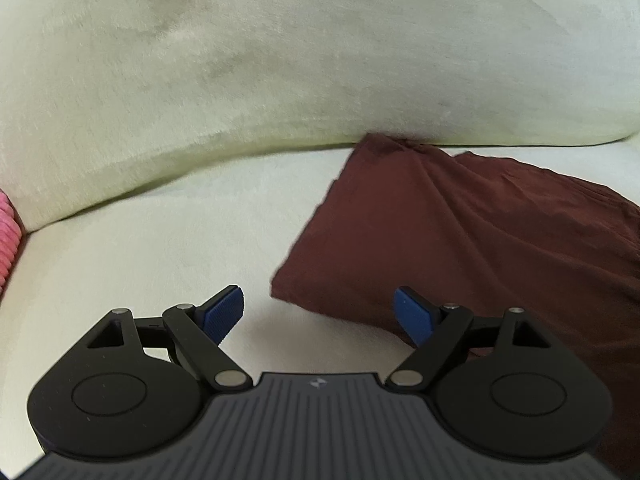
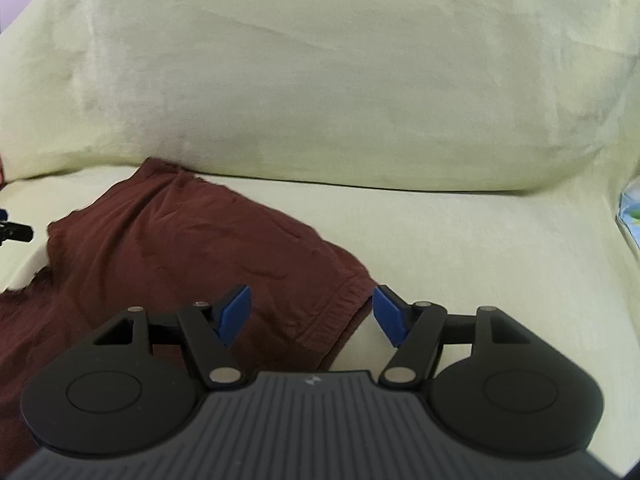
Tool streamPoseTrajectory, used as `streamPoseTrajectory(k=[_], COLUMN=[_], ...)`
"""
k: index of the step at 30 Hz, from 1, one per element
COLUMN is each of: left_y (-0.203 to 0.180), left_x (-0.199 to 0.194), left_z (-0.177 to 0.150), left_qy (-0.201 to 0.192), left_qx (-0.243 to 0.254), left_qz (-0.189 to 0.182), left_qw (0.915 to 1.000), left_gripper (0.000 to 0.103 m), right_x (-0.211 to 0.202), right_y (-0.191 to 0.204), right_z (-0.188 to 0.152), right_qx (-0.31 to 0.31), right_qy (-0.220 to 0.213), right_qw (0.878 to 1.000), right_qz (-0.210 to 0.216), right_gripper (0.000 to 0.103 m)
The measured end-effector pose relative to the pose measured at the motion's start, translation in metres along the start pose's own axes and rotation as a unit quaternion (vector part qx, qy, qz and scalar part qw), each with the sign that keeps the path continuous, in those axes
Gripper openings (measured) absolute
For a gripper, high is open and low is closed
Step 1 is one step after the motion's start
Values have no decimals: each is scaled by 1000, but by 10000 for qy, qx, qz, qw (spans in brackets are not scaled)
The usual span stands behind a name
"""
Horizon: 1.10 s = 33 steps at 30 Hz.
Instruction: Fold clothes
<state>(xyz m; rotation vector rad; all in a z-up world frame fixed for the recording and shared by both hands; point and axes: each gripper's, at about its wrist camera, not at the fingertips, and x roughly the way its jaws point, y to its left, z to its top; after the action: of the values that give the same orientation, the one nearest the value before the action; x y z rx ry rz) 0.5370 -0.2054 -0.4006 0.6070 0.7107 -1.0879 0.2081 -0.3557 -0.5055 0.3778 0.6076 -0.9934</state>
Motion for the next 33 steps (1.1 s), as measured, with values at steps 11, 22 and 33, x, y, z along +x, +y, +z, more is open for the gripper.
streamPoseTrajectory(k=[11, 22, 33], left_y=[-4, -5, -15], left_x=[-4, -12, -29], left_z=[-15, -15, -18], left_qy=[113, 213, 104], left_qx=[-4, -2, 24], left_qz=[-205, -29, 50], left_qw=[9997, 9998, 9999], left_gripper=[84, 84, 84], right_x=[61, 21, -72], right_y=[-31, -67, -27], right_z=[3, -3, -38], right_qx=[329, 935, 833], right_qy=[437, 167, -47], right_qw=[9984, 9950, 9964], right_qz=[-131, -312, 179], right_gripper=[18, 58, 70])
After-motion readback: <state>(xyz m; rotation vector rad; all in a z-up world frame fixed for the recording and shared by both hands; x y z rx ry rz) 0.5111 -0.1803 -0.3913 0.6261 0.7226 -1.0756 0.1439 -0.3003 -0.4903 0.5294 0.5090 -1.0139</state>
